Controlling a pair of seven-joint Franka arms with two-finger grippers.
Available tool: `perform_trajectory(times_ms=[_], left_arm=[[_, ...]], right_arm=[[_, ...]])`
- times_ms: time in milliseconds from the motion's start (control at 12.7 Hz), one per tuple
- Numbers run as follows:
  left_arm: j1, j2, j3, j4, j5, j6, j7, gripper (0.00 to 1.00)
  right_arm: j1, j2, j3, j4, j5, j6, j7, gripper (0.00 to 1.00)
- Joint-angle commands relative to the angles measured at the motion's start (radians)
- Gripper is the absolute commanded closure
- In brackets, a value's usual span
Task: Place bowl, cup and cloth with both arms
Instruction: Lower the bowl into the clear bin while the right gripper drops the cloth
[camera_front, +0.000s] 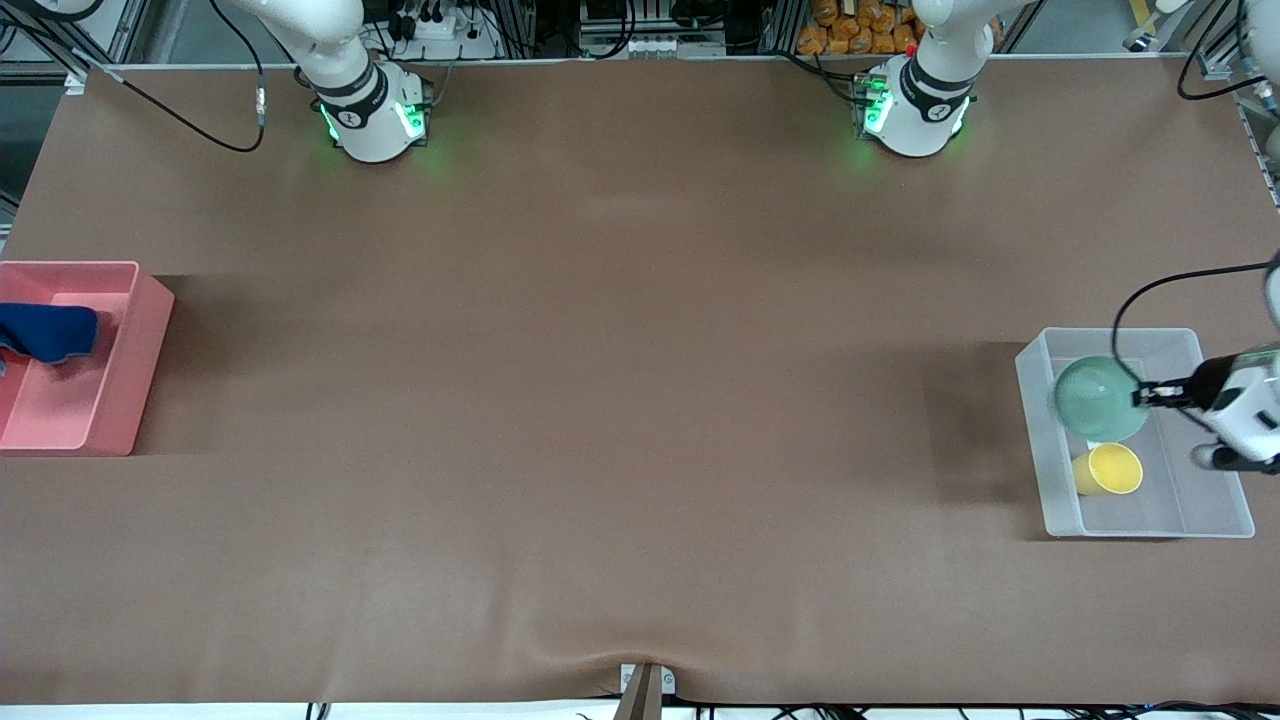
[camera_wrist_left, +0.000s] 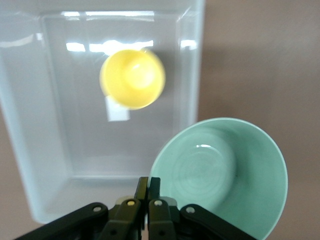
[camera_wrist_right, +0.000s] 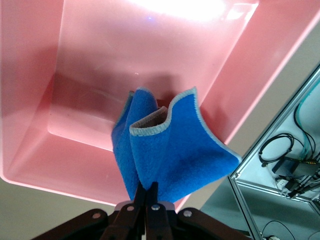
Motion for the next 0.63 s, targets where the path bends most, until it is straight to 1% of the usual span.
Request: perform_trajectory(times_ms=[0,157,236,315,472,551], left_arm=[[0.067,-0.015,-0.01,-0.066,-0.006,0.033,0.102,1.0],[0.095,-0.047,-0.01,-0.186,-0.004,0.163,0.119,1.0],[0.112,-0.055,-0.01,-0.225,-0.004,0.208,0.15,1.0],[0.131,-0.055,-0.01,-0.233,-0.004,0.218,0.185,1.0],[0.145,-0.047,-0.01,-0.25,-0.004,0.26,0.207,1.0],[0.147,-0.045,-0.01,-0.28,-0.004,0.321,0.207,1.0]], right_arm=[[-0.011,0.032,0.016,0.002,0.026,0.013,-0.01,1.0],[-0.008,0.046,0.019,0.004,0.04,0.061,0.001,1.0],[0.001,0.046,0.019,0.004,0.053,0.064,0.001,0.89],[0.004,0.046,0.019,0.01,0.057,0.062,-0.005,0.01],[0.05,0.023,0.024,0.04,0.058,0.02,-0.005,0.0],[0.085,0.006,0.024,0.059,0.061,-0.026,0.006,0.0]])
